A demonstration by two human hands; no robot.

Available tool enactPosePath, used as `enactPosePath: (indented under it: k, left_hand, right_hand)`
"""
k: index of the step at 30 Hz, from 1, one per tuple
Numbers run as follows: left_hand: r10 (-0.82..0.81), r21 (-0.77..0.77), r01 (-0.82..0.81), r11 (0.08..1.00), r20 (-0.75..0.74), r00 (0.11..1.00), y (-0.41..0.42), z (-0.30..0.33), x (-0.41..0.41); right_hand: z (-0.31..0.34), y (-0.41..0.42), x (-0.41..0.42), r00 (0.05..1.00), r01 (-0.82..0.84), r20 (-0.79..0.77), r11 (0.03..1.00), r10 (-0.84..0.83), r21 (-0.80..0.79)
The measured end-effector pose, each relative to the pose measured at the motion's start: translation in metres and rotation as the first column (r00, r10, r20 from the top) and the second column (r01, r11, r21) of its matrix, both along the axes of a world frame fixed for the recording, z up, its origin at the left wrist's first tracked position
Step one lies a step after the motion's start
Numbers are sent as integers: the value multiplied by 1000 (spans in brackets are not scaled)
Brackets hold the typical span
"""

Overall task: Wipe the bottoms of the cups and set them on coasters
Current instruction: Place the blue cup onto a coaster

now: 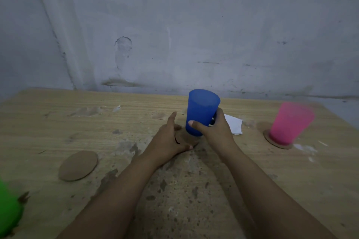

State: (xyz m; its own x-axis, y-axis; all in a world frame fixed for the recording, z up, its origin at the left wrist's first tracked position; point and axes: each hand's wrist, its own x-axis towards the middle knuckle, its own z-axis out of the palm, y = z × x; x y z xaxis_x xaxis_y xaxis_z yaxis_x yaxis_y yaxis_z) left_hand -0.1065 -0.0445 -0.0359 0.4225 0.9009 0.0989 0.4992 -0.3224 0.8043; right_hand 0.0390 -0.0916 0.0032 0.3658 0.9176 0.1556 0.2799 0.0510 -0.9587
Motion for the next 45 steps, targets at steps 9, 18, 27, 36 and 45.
enactPosePath:
  k: [9, 18, 27, 36, 45]
  left_hand:
    - [-12, -7, 12, 1000, 47, 999, -2, 5, 5]
    - [-1, -6, 0, 1000, -73, 997, 0, -3, -6]
    - [3, -22, -5, 1000, -90, 996, -5, 3, -10]
    - [42, -19, -44, 999, -95, 995, -39, 15, -42]
    - [-57, 25, 60, 998, -78, 995, -110, 19, -20]
  right_hand:
    - [-7, 2, -2, 995, -92, 26, 995, 93, -48]
    - [-17, 5, -1, 989, -106, 96, 990, 114, -88]
    - [-15, 2, 1, 988, -108, 100, 986, 121, -130]
    - [-2, -34, 15, 981, -59, 170, 978, 95, -202]
    - [-9, -67, 50, 905, 140, 420, 980, -71, -138]
